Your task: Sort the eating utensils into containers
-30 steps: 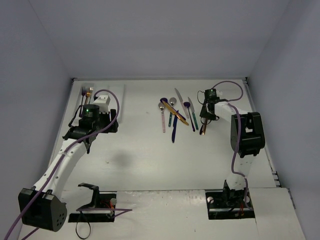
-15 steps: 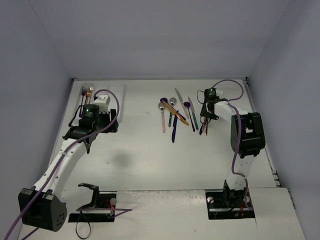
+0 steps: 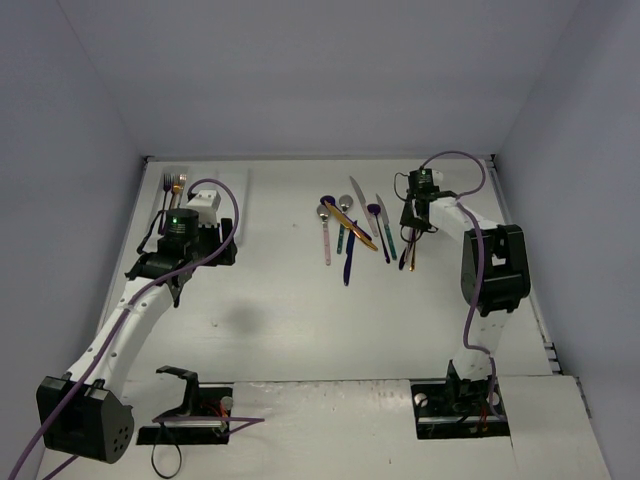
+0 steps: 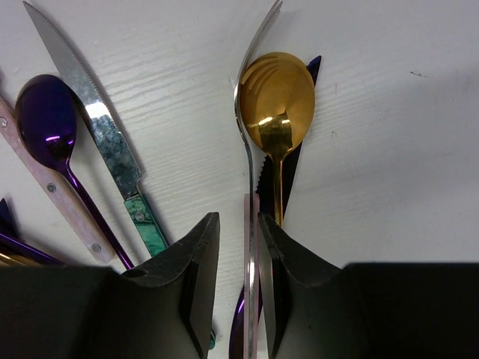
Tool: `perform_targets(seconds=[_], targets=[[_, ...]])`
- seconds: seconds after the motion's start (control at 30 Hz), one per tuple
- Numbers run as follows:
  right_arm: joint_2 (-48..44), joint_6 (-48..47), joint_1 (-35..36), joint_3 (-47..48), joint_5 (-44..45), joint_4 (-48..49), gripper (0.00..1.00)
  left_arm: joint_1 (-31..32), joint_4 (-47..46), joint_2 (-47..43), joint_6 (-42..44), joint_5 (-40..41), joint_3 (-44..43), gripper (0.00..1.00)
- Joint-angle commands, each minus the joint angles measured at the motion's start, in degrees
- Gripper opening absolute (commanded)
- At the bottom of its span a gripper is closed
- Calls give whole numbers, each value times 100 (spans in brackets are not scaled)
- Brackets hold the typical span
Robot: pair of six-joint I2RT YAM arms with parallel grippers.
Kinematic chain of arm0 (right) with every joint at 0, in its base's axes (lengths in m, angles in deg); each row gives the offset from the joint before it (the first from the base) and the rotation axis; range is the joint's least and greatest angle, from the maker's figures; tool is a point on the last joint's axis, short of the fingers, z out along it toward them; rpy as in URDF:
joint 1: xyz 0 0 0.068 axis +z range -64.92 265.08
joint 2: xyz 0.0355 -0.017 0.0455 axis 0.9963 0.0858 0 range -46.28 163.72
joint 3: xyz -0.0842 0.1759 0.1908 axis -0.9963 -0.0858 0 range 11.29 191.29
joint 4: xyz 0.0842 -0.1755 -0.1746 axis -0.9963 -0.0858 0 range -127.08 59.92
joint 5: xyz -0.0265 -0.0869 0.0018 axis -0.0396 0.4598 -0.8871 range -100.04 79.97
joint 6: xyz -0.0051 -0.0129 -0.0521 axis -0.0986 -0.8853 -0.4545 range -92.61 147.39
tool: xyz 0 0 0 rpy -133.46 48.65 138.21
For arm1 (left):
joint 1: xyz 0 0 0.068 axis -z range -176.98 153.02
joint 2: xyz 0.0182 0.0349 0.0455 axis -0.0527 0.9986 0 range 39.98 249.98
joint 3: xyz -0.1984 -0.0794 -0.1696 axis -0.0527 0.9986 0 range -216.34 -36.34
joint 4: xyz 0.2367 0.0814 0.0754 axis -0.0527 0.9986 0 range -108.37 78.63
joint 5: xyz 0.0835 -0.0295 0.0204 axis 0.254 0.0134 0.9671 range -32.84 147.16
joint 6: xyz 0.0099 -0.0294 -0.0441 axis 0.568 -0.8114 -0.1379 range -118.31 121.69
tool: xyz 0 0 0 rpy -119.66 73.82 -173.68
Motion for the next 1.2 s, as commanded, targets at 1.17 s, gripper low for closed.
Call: perform_targets(seconds=[1.17], targets=[[229, 26, -18, 151, 201, 40, 7, 9, -297, 10, 65, -113, -323, 58]])
